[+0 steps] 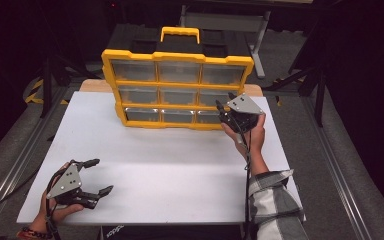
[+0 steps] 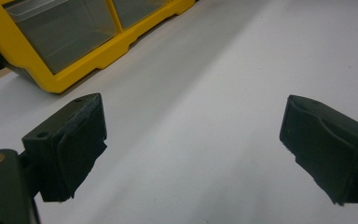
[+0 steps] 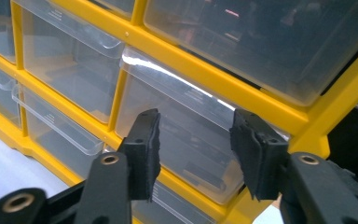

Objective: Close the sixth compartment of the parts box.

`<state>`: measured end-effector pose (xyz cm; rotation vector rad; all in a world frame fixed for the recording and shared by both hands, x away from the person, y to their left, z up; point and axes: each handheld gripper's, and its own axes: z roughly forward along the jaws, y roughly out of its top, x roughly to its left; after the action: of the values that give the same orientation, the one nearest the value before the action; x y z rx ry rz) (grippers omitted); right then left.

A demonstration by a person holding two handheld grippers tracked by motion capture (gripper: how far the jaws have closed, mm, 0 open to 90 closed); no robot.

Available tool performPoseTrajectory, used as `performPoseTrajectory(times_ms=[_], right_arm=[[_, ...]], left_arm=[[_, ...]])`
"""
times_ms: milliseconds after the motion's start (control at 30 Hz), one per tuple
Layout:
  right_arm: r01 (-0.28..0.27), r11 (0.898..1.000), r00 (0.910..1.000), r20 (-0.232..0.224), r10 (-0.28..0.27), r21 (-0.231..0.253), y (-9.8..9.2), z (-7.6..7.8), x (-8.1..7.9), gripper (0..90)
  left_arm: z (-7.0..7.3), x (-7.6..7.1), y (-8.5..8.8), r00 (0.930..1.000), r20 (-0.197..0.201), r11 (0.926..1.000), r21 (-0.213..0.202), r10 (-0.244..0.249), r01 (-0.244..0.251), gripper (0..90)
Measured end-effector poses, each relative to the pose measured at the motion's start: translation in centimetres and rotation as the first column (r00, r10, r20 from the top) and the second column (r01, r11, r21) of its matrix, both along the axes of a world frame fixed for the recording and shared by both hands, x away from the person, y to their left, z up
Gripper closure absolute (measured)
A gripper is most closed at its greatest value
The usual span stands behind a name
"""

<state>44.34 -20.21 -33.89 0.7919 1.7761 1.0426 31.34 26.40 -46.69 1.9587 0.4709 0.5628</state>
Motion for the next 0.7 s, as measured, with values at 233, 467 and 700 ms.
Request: performPoseTrajectory(times_ms=[233,467,700], right_arm=[[0.001,1.000,0.9997,0.026,-0.002,0.021,0.05,0.03,-0.17,37.6],[-0.011,0.999,0.9988,0.047,0.009,0.037,0.05,0.12,-0.35,28.6],[-0.002,0.998,0.9976,0.069,-0.002,0.055,0.16,-0.04,-0.39,18.8]], left_arm=[[-0.03,-0.01,-0.03,1.0000,-0.001,1.0000,0.004,-0.002,0.002,8.2],[-0.05,-0.06,-0.02,1.0000,-0.004,1.0000,0.000,-0.005,0.005,8.1],[-0.06,-0.01,-0.05,1.0000,-0.003,1.0000,0.006,-0.006,0.006,8.1]])
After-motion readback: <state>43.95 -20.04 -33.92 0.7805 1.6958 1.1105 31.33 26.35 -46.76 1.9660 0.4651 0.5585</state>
